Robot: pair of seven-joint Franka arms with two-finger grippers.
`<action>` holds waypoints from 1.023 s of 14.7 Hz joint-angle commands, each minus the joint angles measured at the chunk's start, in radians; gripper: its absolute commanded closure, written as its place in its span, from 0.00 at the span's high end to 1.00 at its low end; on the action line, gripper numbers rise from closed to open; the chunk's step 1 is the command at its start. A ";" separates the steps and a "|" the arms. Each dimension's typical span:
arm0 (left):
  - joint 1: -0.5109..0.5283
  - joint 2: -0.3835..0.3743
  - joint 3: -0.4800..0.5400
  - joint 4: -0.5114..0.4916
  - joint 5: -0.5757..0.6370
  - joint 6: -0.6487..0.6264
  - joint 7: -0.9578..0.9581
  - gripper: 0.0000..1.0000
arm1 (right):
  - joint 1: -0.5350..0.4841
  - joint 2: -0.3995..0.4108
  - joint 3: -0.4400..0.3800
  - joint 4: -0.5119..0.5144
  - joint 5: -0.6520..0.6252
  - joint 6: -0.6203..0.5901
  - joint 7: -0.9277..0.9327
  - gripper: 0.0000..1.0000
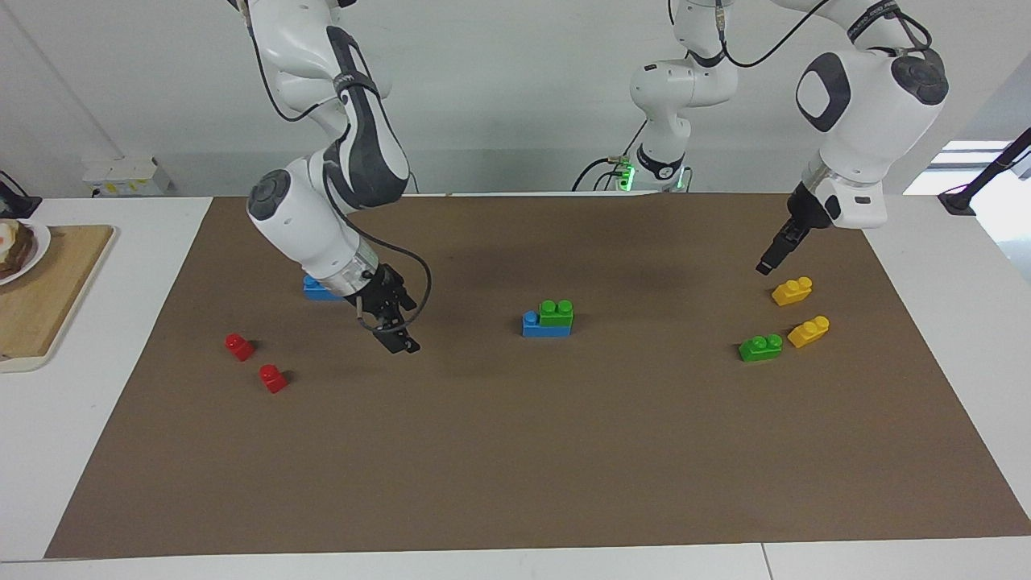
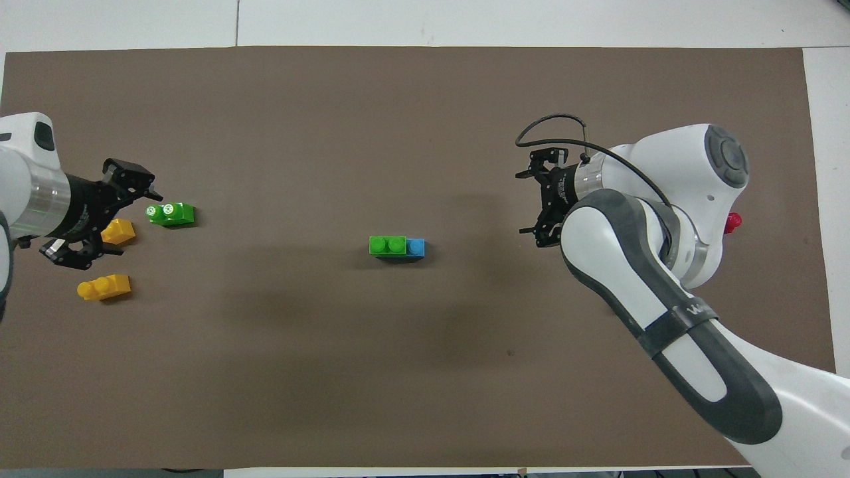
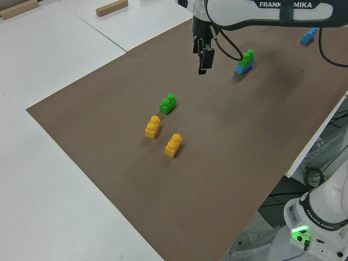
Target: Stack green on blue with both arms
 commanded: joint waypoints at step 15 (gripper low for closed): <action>-0.063 0.090 -0.008 0.230 0.063 -0.309 0.467 1.00 | -0.203 -0.203 0.010 0.150 -0.378 -0.446 -1.164 1.00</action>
